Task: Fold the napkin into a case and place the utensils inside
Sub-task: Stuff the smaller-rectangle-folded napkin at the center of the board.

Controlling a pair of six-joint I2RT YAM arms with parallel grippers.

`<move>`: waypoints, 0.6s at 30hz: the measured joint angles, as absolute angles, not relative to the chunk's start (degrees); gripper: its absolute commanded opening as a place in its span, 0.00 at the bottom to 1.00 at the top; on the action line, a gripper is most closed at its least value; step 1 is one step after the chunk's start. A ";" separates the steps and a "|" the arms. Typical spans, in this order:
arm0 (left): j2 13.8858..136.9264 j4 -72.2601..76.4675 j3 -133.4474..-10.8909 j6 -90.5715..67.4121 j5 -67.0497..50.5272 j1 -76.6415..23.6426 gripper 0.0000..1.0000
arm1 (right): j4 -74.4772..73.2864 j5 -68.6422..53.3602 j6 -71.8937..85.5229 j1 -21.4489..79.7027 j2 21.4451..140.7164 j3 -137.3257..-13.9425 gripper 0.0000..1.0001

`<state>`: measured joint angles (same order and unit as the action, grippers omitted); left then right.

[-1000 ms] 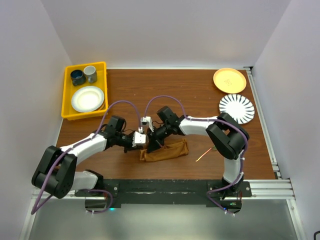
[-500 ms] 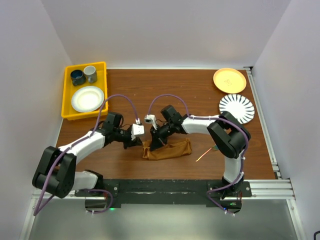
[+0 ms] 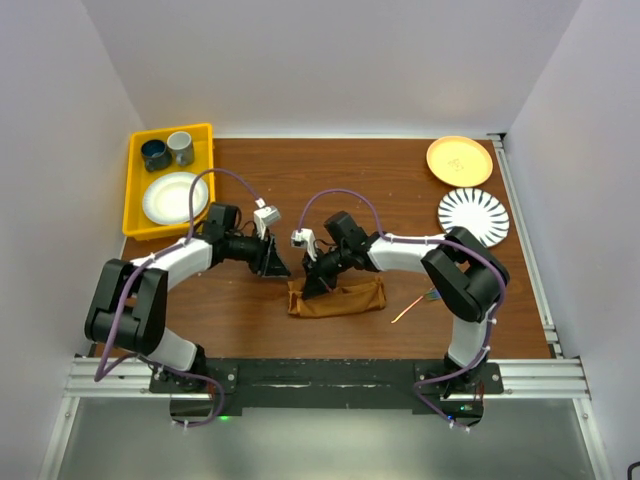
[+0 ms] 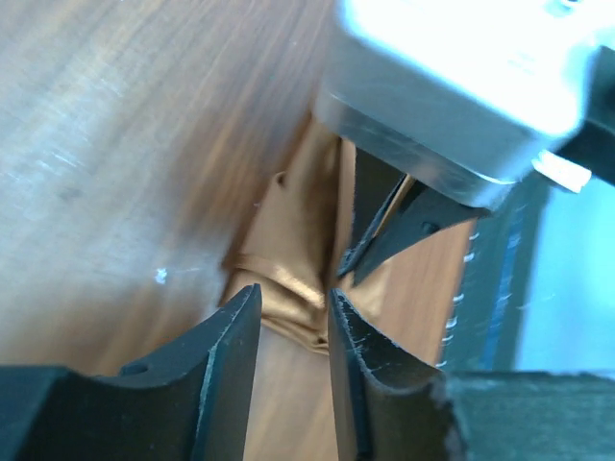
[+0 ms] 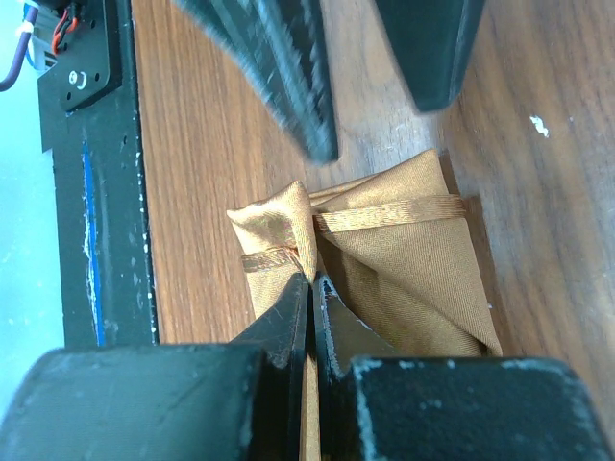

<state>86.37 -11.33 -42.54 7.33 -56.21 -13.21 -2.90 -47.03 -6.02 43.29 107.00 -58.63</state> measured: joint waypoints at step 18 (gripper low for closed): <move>92.71 4.86 -34.81 -16.62 -58.67 -15.92 0.40 | -2.48 -46.98 -6.52 43.44 106.85 -58.48 0.00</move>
<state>92.71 4.86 -34.81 -16.62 -58.67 -15.92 -2.48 -46.98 -6.52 43.44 106.85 -58.48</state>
